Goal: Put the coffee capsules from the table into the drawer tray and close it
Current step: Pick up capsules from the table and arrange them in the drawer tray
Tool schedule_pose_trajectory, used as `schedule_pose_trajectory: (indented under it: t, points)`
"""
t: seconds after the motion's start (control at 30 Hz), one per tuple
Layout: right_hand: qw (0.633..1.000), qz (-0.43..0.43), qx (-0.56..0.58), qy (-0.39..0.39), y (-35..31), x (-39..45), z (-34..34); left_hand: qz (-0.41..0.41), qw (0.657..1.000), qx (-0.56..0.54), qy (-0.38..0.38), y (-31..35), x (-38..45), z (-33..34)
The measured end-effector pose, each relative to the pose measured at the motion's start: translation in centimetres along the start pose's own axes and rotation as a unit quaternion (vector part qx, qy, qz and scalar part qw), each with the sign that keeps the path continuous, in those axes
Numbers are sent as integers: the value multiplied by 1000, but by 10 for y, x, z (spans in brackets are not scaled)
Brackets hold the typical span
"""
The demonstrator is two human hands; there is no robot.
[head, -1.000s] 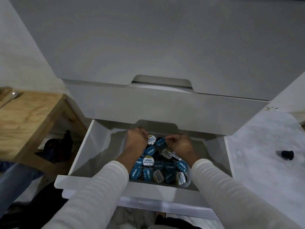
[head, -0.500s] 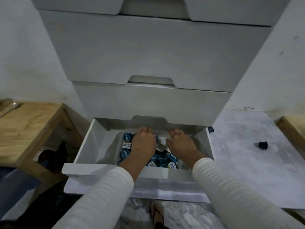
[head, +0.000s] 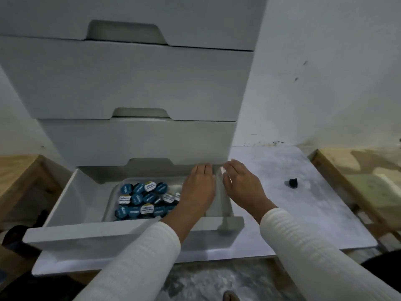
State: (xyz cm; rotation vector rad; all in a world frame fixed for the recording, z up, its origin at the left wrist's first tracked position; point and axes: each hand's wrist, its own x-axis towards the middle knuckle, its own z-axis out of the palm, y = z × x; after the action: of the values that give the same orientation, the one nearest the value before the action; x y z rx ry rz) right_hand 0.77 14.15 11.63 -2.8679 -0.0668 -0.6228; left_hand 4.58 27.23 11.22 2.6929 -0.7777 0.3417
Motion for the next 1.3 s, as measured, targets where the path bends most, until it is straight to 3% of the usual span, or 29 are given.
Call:
schedule_pose_trajectory:
  t: [0.17, 0.27, 0.6, 0.93, 1.3]
  points:
    - [999, 34, -12, -23, 72, -3, -2, 54, 998, 6, 10, 57, 25, 32]
    - [997, 41, -15, -66, 119, -6, 3, 14, 999, -16, -49, 88, 42, 54]
    - [984, 92, -2, -154, 269, -32, 18, -183, 967, -119, -129, 157, 85, 138]
    - [971, 123, 39, -199, 339, -45, 26, -275, 944, -162, -82, 167, 104, 178]
    - [959, 130, 84, -240, 362, -21, 50, -339, 930, -135, -36, 128, 141, 208]
